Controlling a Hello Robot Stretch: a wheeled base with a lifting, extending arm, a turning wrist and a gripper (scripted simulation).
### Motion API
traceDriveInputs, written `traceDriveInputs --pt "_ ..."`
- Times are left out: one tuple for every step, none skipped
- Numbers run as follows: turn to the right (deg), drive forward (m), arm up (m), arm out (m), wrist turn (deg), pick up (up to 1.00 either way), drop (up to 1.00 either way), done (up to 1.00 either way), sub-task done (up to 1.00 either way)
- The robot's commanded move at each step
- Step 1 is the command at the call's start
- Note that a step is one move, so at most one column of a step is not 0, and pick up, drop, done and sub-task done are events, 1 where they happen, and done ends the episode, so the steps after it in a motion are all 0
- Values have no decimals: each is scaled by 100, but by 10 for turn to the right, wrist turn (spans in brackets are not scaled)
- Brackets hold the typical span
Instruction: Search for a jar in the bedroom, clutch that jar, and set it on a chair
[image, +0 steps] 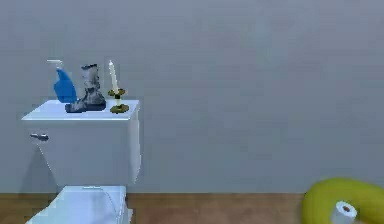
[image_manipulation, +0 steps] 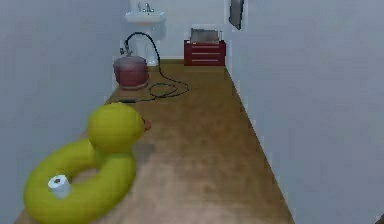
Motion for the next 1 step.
traceDriveInputs --pt "-450 0 0 0 0 0 0 0 0"
